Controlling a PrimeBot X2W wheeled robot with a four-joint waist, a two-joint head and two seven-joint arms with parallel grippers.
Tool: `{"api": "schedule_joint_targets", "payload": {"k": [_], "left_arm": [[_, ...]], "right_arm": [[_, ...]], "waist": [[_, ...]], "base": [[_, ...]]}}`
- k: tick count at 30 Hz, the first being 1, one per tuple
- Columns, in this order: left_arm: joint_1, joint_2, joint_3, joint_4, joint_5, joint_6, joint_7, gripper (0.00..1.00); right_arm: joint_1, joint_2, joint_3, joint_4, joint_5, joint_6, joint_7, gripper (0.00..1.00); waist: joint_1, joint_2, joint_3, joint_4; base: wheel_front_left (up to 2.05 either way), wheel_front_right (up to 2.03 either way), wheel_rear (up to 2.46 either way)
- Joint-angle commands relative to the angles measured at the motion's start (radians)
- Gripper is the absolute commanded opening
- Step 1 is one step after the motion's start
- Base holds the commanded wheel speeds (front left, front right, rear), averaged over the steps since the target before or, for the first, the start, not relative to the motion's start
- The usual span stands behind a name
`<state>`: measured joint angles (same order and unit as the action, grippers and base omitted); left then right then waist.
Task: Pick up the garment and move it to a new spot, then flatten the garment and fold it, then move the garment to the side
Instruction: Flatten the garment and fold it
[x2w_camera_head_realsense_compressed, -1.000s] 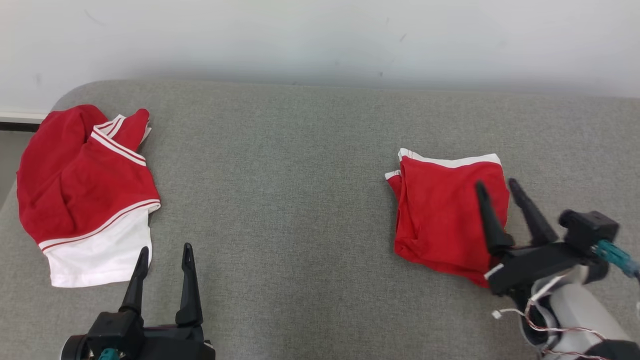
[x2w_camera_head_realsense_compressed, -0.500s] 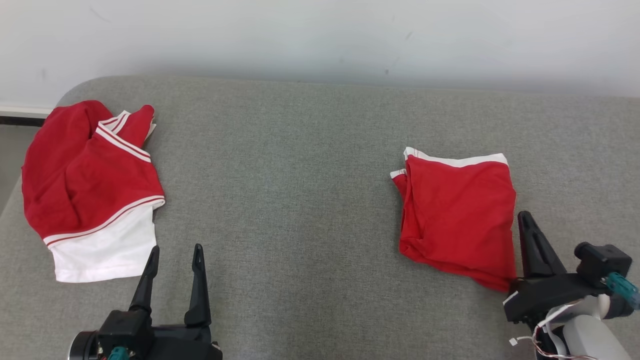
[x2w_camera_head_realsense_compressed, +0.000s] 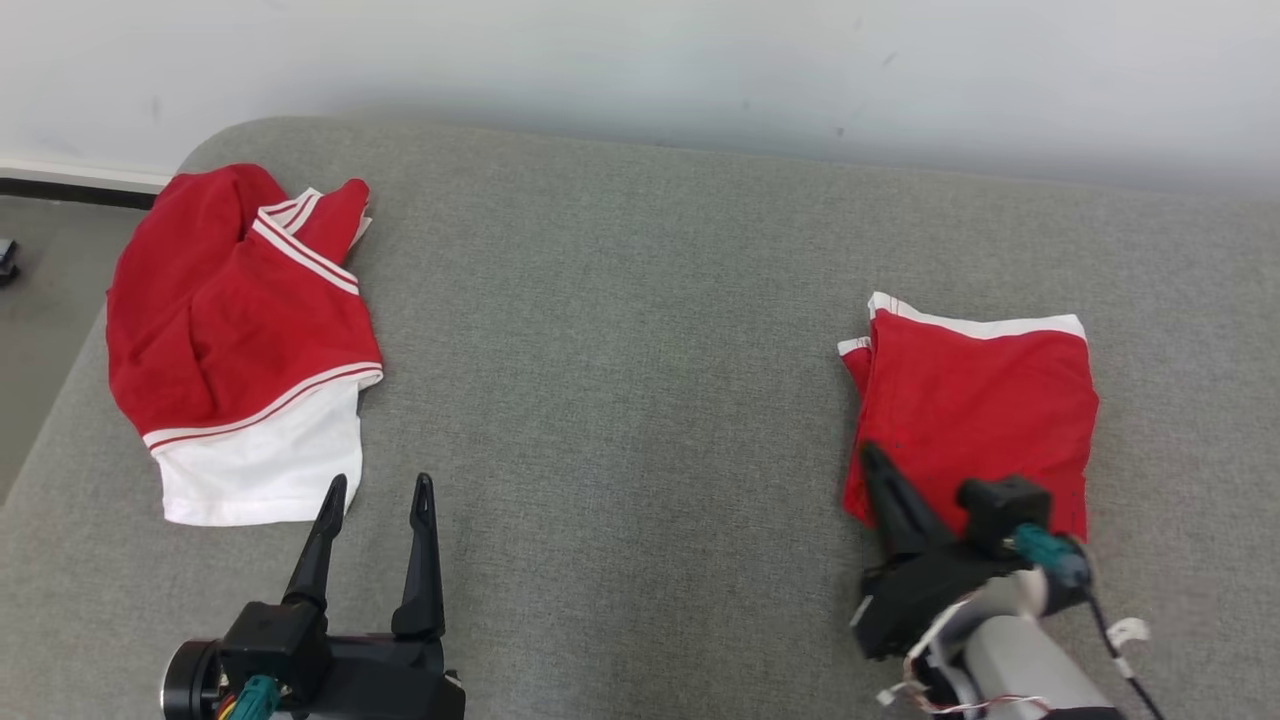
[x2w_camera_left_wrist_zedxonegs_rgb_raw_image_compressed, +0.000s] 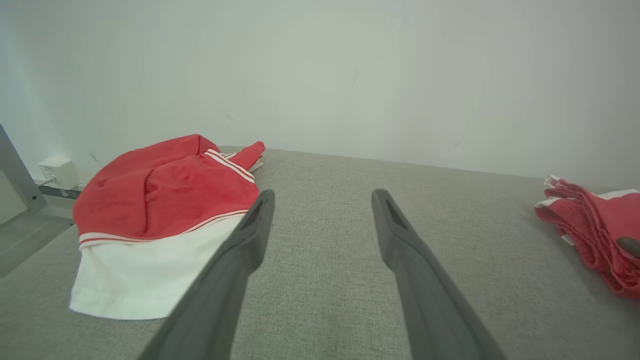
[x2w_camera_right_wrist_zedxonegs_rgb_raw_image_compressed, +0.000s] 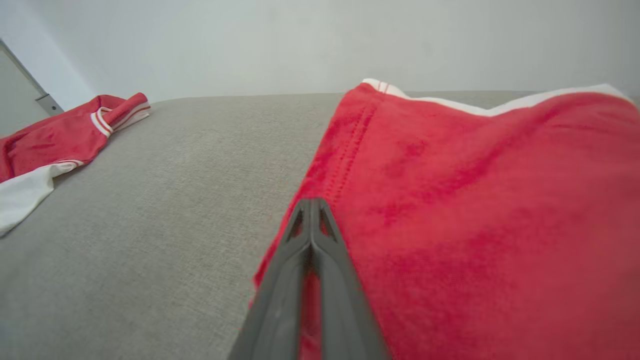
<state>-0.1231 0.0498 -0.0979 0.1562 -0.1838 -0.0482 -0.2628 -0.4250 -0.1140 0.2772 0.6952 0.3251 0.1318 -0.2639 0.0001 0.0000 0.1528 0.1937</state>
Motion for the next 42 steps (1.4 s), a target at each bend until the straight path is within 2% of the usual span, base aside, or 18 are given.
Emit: {"api": "schedule_joint_targets", "payload": {"k": [1,6,10,17,22,27,34,35,36,37,38,42], "left_arm": [[-0.002,0.001,-0.001,0.002,-0.004,0.004,-0.003,1.0],[0.003,0.002,0.0,0.004,-0.008,0.01,-0.003,1.0],[0.0,0.002,0.01,-0.001,0.0,0.009,-0.003,1.0],[0.01,0.001,0.034,-0.011,0.017,0.002,-0.003,1.0],[0.012,0.001,0.046,-0.015,0.027,-0.003,-0.003,1.0],[0.019,0.001,0.054,-0.013,0.038,-0.006,-0.003,1.0],[0.052,0.001,0.069,-0.007,0.048,-0.012,-0.003,1.0],[0.058,0.002,0.074,-0.008,0.049,-0.014,-0.003,1.0],[0.066,0.002,0.077,-0.01,0.051,-0.016,-0.003,1.0],[0.074,0.002,0.078,-0.01,0.054,-0.018,-0.003,1.0],[0.084,0.001,0.08,-0.012,0.055,-0.02,-0.003,1.0],[0.111,0.002,0.087,-0.016,0.056,-0.023,-0.003,1.0]], "right_arm": [[-0.005,0.012,0.016,0.0,0.003,-0.002,-0.001,0.0],[-0.017,0.042,0.085,-0.005,0.024,-0.002,-0.001,0.0],[-0.018,0.041,0.078,-0.06,0.036,-0.002,-0.001,0.0],[0.049,-0.025,0.024,-0.236,0.054,-0.002,-0.001,0.0],[0.114,-0.068,-0.056,-0.334,0.045,-0.002,-0.001,0.0],[0.192,-0.071,-0.134,-0.409,0.035,-0.002,-0.001,0.0],[0.312,-0.043,-0.187,-0.484,0.007,-0.002,-0.001,0.0],[0.328,-0.037,-0.187,-0.492,0.004,-0.002,-0.001,0.13],[0.344,-0.033,-0.19,-0.499,0.0,-0.002,-0.001,0.47],[0.358,-0.03,-0.195,-0.506,-0.003,-0.002,-0.001,0.92],[0.373,-0.027,-0.199,-0.512,-0.006,-0.002,-0.001,1.0],[0.411,-0.018,-0.207,-0.526,-0.011,-0.002,-0.001,1.0]], "waist": [[-0.0001,0.0,0.002,0.006],[-0.0001,0.0,-0.001,0.002],[-0.0001,0.0,-0.005,-0.025],[-0.0001,0.0,-0.021,-0.104],[-0.0001,0.0,-0.027,-0.162],[-0.0001,0.0,-0.042,-0.203],[-0.0001,0.0,-0.084,-0.236],[-0.0001,0.0,-0.093,-0.24],[-0.0001,0.0,-0.1,-0.243],[-0.0001,0.0,-0.11,-0.245],[-0.0001,0.0,-0.117,-0.245],[-0.0001,0.0,-0.135,-0.245]], "base": [[0.0,0.0,0.0],[0.0,0.0,0.0],[0.0,0.0,0.0],[0.0,0.0,0.0],[0.0,0.0,0.0],[0.0,0.0,0.0],[0.0,0.0,0.0],[0.0,0.0,0.0],[0.0,0.0,0.0],[0.0,0.0,0.0],[0.0,0.0,0.0],[0.0,0.0,0.0]]}}
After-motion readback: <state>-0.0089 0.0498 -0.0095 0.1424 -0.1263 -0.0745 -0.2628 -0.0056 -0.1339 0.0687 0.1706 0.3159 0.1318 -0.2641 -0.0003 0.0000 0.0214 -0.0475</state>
